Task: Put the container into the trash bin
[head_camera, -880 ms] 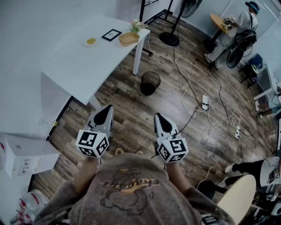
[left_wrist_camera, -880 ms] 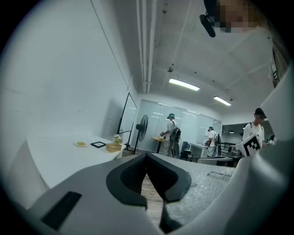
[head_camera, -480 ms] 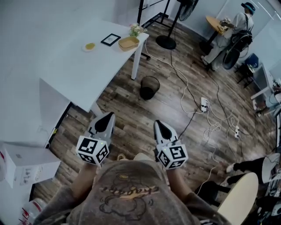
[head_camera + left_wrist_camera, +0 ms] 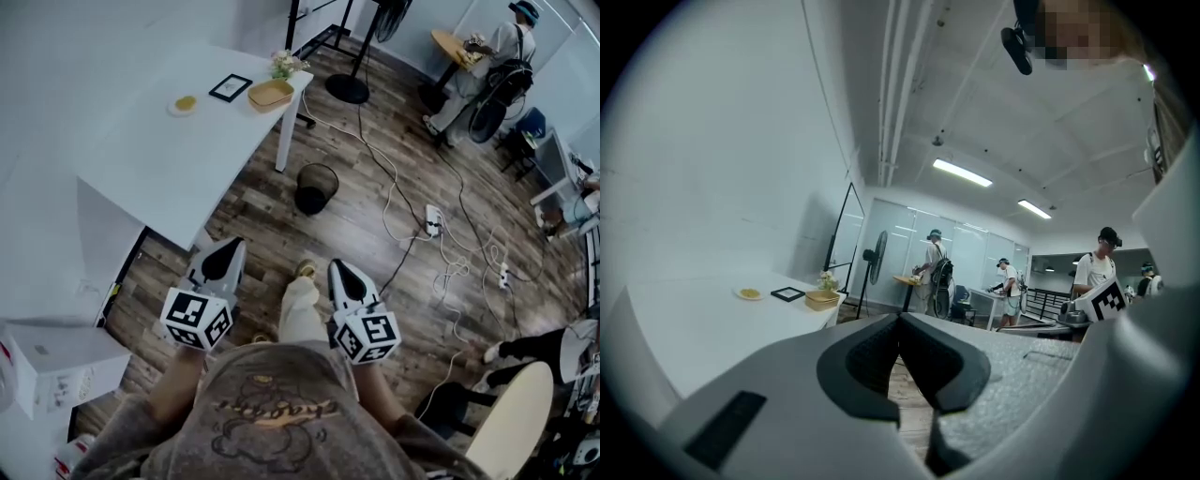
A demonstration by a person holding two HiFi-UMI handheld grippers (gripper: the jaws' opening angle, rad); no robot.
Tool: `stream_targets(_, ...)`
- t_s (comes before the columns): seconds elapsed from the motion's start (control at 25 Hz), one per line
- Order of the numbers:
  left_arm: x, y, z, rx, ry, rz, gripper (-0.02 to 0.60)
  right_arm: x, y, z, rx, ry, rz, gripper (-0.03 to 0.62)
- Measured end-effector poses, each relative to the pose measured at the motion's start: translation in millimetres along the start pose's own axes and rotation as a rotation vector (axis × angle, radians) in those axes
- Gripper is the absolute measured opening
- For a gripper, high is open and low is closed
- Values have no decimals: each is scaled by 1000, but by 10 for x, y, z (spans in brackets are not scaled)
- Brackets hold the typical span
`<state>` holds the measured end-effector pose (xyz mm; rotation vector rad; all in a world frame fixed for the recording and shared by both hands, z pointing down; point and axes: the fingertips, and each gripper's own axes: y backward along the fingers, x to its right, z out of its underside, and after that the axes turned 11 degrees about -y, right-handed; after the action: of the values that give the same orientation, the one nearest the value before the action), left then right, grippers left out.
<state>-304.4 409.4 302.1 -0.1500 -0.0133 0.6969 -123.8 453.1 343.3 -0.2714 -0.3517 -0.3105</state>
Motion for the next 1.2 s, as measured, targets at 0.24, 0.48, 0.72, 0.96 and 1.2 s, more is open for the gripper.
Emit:
stream_targets(0.24,-242,-333,73,0,11,-25,3,182,-329,5,16,-32,-11,2)
stream_targets(0.48,-478,-869,9,1,14,-45,3,467,-805,-195,15,-31,-23,2)
stream_targets(0.72,-700,-1424,-77,12,34,-69,3,799,-1283,-431,12,-39,-45,0)
stream_targets(0.96,-949,-2079,-163,-12,58,-93,3,1213,-1818,-708,-11,-69,-67,0)
stream_targets(1.2,-1135,-2682,-370,-18,68,-128,3,1667,-2313,-1048,-32,-89,-101,0)
